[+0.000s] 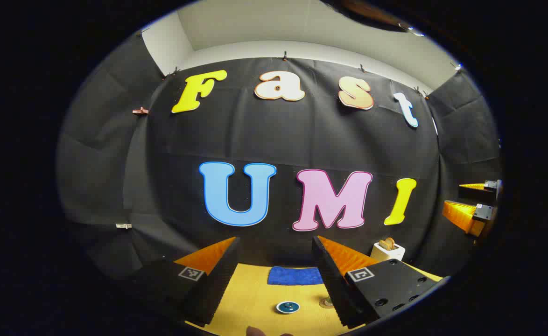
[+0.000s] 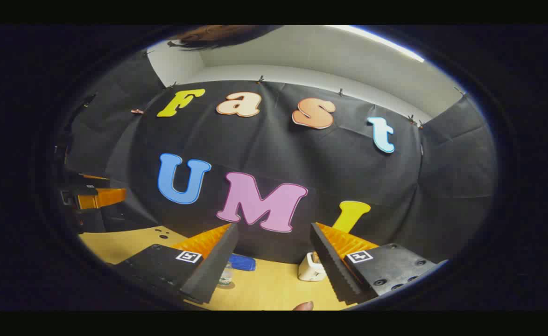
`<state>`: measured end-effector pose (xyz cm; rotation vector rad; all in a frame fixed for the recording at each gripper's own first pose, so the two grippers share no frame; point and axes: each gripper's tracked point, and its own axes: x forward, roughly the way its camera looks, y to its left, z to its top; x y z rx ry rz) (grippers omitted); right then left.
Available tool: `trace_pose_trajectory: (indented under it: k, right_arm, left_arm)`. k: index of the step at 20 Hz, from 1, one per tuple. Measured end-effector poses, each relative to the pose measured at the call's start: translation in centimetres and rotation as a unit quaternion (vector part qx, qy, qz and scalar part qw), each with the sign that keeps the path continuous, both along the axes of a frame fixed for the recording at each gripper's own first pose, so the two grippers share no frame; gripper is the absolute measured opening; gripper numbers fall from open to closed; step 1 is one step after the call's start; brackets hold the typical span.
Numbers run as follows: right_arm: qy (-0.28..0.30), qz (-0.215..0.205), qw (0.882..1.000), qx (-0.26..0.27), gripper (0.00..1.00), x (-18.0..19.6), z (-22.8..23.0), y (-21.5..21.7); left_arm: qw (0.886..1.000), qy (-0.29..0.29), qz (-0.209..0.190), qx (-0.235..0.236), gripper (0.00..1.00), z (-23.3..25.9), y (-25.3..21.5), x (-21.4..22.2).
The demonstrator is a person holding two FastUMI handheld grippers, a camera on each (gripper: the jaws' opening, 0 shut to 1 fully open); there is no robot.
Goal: Open the teacup lid with one hand, grasp the water bottle and pour water into the teacup with the other hand; after pouring, place the water bottle on the coaster and then close the teacup lid.
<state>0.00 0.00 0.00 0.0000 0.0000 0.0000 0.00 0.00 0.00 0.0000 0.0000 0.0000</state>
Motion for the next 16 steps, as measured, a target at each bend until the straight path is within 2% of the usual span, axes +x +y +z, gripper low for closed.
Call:
trace_pose_trajectory:
  k: [6, 16]
  right_arm:
    - [0.002, -0.027, 1.000, 0.015, 0.96, 0.3, 0.2, 2.4]
    - [0.005, -0.047, 0.999, 0.000, 0.96, 0.3, 1.2, 4.2]
  left_arm:
    - [0.999, -0.002, -0.044, -0.005, 0.95, -0.7, 1.6, 1.1]
    - [0.998, 0.003, -0.060, -0.015, 0.95, -1.6, 4.0, 1.6]
